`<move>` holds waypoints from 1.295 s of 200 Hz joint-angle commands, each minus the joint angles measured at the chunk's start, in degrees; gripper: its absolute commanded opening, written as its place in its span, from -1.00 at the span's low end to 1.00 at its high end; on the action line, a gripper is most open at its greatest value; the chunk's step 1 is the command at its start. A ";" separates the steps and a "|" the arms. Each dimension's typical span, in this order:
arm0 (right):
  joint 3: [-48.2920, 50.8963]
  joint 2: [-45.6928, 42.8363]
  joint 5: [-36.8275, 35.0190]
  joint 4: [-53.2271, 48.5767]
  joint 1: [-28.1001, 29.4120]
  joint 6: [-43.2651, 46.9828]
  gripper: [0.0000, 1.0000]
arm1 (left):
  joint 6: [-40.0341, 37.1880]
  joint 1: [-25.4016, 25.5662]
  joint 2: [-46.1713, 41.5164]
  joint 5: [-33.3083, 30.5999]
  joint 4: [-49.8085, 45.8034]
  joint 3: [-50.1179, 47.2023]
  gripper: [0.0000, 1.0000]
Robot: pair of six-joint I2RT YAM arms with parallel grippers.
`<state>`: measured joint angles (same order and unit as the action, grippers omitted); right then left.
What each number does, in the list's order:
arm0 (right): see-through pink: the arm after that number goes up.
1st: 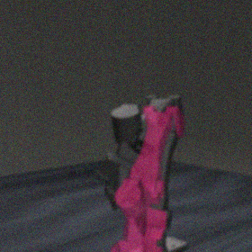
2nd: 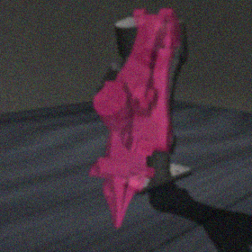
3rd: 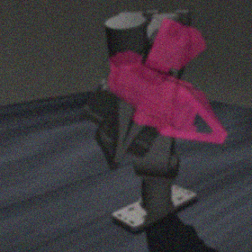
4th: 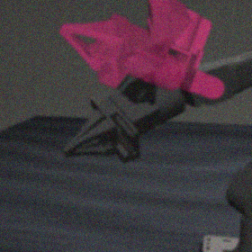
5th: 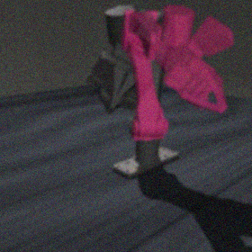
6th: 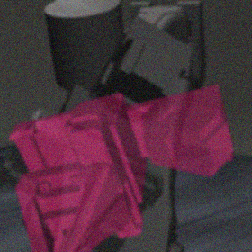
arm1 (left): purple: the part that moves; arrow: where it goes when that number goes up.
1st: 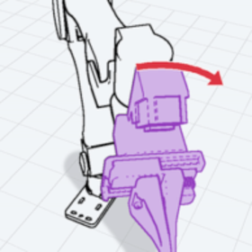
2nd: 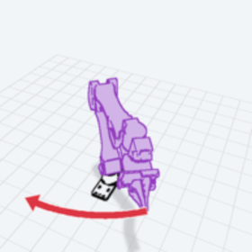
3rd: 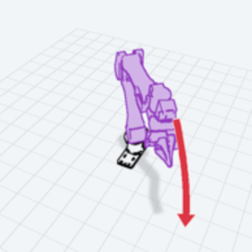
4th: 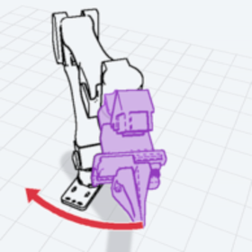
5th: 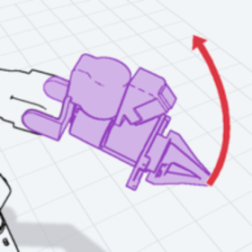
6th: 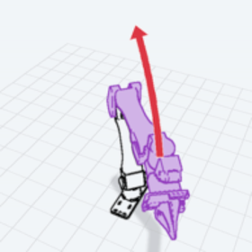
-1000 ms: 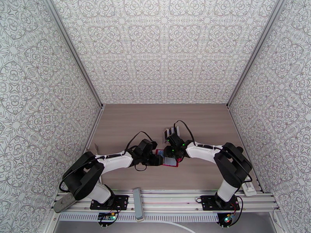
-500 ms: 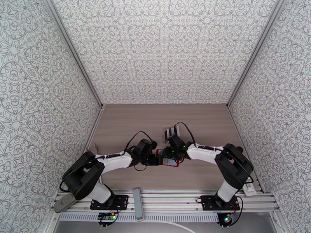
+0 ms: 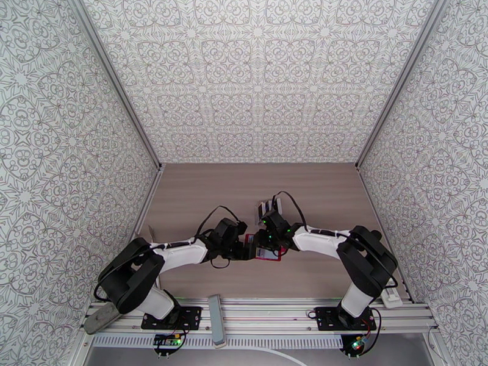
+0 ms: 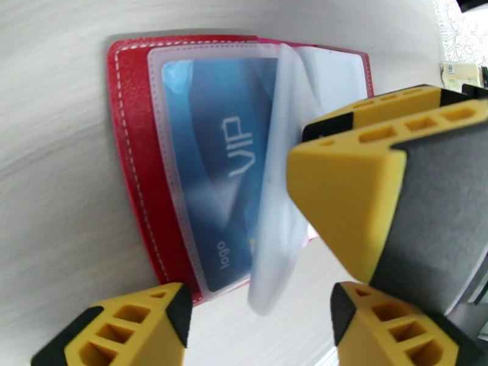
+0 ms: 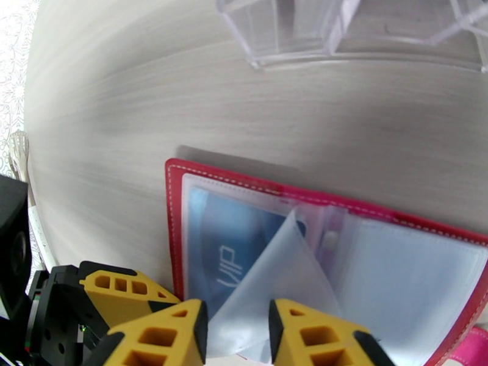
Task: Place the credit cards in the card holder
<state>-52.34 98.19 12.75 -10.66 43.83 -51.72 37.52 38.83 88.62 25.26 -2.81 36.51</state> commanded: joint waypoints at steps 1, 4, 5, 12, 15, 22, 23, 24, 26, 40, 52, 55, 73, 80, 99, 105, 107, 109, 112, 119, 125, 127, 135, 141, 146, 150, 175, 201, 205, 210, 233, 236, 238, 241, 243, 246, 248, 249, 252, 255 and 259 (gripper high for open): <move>1.01 -1.25 1.18 0.61 0.73 -0.61 -0.35 | -1.13 -0.51 1.90 -2.96 -2.90 -0.82 0.16; 1.01 -1.37 1.14 0.58 0.73 -0.65 -0.35 | -1.13 -0.51 1.91 -3.08 -2.98 -0.83 0.14; 1.01 -1.40 1.14 0.52 0.73 -0.61 -0.35 | -1.13 -0.60 1.91 -3.09 -3.03 -0.83 0.13; 0.87 -1.54 1.13 0.38 0.80 -0.54 -0.35 | -1.13 -0.60 1.91 -3.33 -3.16 -0.83 0.12; 0.77 -1.53 1.06 0.32 0.74 -0.51 -0.35 | -1.13 -0.65 1.89 -3.37 -3.21 -0.83 0.11; 0.66 -1.66 1.03 0.13 0.74 -0.48 -0.35 | -1.11 -0.64 1.97 -3.42 -3.30 -0.83 0.10; 0.62 -1.68 1.04 0.12 0.69 -0.48 -0.35 | -1.12 -0.66 2.03 -3.44 -3.32 -0.83 0.10; 0.59 -1.68 1.04 0.07 0.66 -0.48 -0.35 | -1.13 -0.67 2.06 -3.45 -3.33 -0.83 0.10; 0.57 -1.75 1.00 0.03 0.71 -0.44 -0.35 | -1.13 -0.68 2.01 -3.50 -3.34 -0.85 0.09; 0.35 -2.02 0.82 -0.32 0.77 -0.26 -0.35 | -1.05 -0.73 1.99 -3.74 -3.45 -0.99 0.08; 0.22 -2.33 0.70 -0.71 0.73 0.00 -0.35 | -1.04 -0.77 1.99 -3.72 -3.52 -0.99 0.07; 0.15 -2.44 0.65 -0.84 0.73 0.01 -0.35 | -1.04 -0.77 2.00 -3.77 -3.52 -1.00 0.06; -0.26 -3.18 0.19 -1.69 0.72 0.38 -0.34 | -0.95 -0.86 1.86 -3.78 -3.77 -0.83 0.03; -0.37 -3.50 0.03 -2.14 0.72 0.53 -0.33 | -0.95 -0.90 1.91 -3.88 -3.86 -0.76 0.02; -0.74 -4.27 -0.24 -2.94 0.64 0.92 -0.29 | -0.95 -1.07 1.91 -3.86 -4.11 -0.50 0.01; -0.83 -4.54 -0.28 -3.30 0.61 1.11 -0.28 | -0.95 -1.04 1.91 -3.83 -4.13 -0.42 0.00; -0.97 -4.62 -0.34 -3.36 0.63 1.17 -0.28 | -0.95 -1.08 1.91 -3.88 -4.13 -0.46 0.00; -0.96 -4.71 -0.42 -3.46 0.64 1.25 -0.27 | -0.95 -1.11 1.84 -3.87 -4.13 -0.39 0.00; -1.07 -4.87 -0.50 -3.56 0.62 1.26 -0.27 | -0.95 -1.13 1.90 -3.82 -4.13 -0.36 -0.01; -1.10 -5.21 -0.61 -3.82 0.54 1.44 -0.26 | -0.95 -1.12 1.94 -3.88 -4.27 -0.26 -0.02; -1.15 -5.50 -0.71 -4.01 0.52 1.55 -0.25 | -0.95 -1.12 1.91 -3.82 -4.31 -0.13 -0.04; -1.13 -5.56 -0.71 -4.11 0.43 1.61 -0.25 | -0.95 -1.12 1.91 -3.75 -4.31 -0.06 -0.04; -1.19 -5.97 -0.88 -4.36 0.44 1.68 -0.25 | -0.95 -1.19 1.90 -3.77 -4.40 0.09 -0.06; -1.15 -6.22 -0.84 -4.54 0.33 1.75 -0.25 | -0.95 -1.18 1.91 -3.76 -4.55 0.22 -0.06; -1.19 -6.46 -0.89 -4.62 0.30 1.75 -0.25 | -0.95 -1.18 1.91 -3.66 -4.66 0.38 -0.07; -1.23 -6.64 -0.97 -4.71 0.30 1.79 -0.24 | -0.95 -1.20 1.91 -3.70 -4.66 0.44 -0.07; -1.45 -7.55 -1.05 -5.23 0.28 2.06 -0.24 | -1.03 -1.16 1.89 -3.56 -5.18 1.11 -0.08; -1.46 -8.40 -1.32 -5.86 0.20 2.33 -0.24 | -1.03 -1.23 1.91 -3.61 -5.60 1.70 -0.17; -1.45 -8.49 -1.39 -5.99 0.16 2.40 -0.24 | -1.07 -1.21 1.84 -3.50 -5.63 1.79 -0.18; -1.54 -8.82 -1.49 -6.15 0.16 2.46 -0.24 | -1.13 -1.18 1.82 -3.48 -5.71 1.87 -0.19; -1.64 -10.05 -1.94 -6.87 0.02 2.81 -0.23 | -1.26 -1.20 1.82 -3.46 -6.13 2.38 -0.23; -1.67 -10.16 -1.91 -6.99 0.02 2.85 -0.24 | -1.29 -1.19 1.82 -3.46 -6.15 2.48 -0.24; -1.71 -10.20 -1.93 -7.07 0.02 2.90 -0.23 | -1.30 -1.21 1.82 -3.50 -6.22 2.50 -0.24; -1.71 -10.41 -2.08 -7.21 0.02 2.97 -0.23 | -1.31 -1.17 1.82 -3.46 -6.31 2.58 -0.24; -1.76 -10.50 -2.04 -7.30 -0.04 3.04 -0.23 | -1.37 -1.13 1.82 -3.50 -6.33 2.64 -0.25; -1.80 -10.60 -2.16 -7.40 -0.06 3.06 -0.23 | -1.39 -1.17 1.82 -3.48 -6.41 2.81 -0.25; -1.80 -10.68 -2.22 -7.46 -0.06 3.04 -0.23 | -1.39 -1.14 1.82 -3.51 -6.46 2.83 -0.25; -1.80 -10.67 -2.26 -7.50 -0.06 3.08 -0.23 | -1.44 -1.13 1.82 -3.53 -6.48 2.85 -0.25; -1.80 -10.81 -2.31 -7.60 -0.09 3.12 -0.23 | -1.48 -1.12 1.82 -3.52 -6.63 2.94 -0.26; -1.80 -10.89 -2.36 -7.67 -0.16 3.18 -0.23 | -1.48 -1.12 1.82 -3.51 -6.72 3.14 -0.26; -1.83 -10.98 -2.38 -7.75 -0.15 3.21 -0.23 | -1.56 -1.17 1.76 -3.51 -6.85 3.28 -0.26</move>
<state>-52.31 88.92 11.97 -16.27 43.92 -49.52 37.30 38.17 89.49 22.87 -6.68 38.06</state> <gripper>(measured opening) 0.385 0.375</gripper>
